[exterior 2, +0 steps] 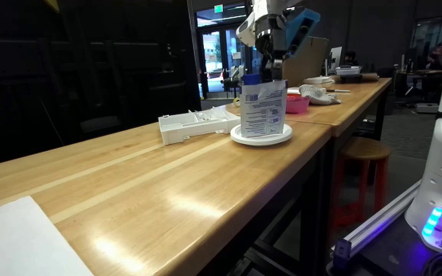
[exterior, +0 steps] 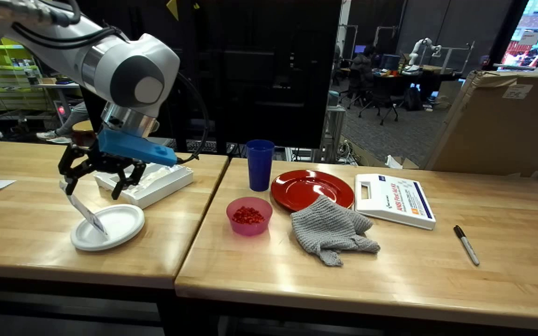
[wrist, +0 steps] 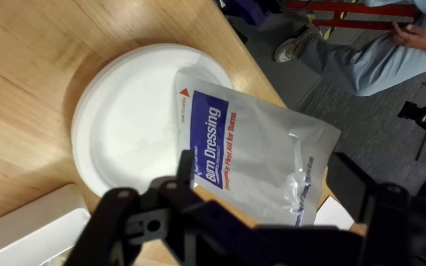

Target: Pick up the white packet and put it on the white paper plate

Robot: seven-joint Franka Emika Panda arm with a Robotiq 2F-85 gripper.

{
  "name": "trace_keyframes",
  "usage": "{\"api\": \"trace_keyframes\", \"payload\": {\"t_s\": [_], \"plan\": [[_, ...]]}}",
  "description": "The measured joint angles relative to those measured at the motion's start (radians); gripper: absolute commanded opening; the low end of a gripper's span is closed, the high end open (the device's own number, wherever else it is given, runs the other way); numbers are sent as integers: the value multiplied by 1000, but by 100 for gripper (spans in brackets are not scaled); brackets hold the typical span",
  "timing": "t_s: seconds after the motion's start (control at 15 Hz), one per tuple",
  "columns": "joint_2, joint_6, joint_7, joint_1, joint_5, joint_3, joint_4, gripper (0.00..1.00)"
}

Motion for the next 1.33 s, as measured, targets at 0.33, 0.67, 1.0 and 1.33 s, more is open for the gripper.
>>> {"api": "trace_keyframes", "payload": {"t_s": [0.33,0.67,1.0,1.33], "plan": [[-4,30,-15,-1,0,-6,0,100],[-8,53,-22,-1,-1,-12,0,100],[-9,75,-11,-2,-45,-12,0,100],[-44,108,94,-15,-272,-3,-1,100]]}}
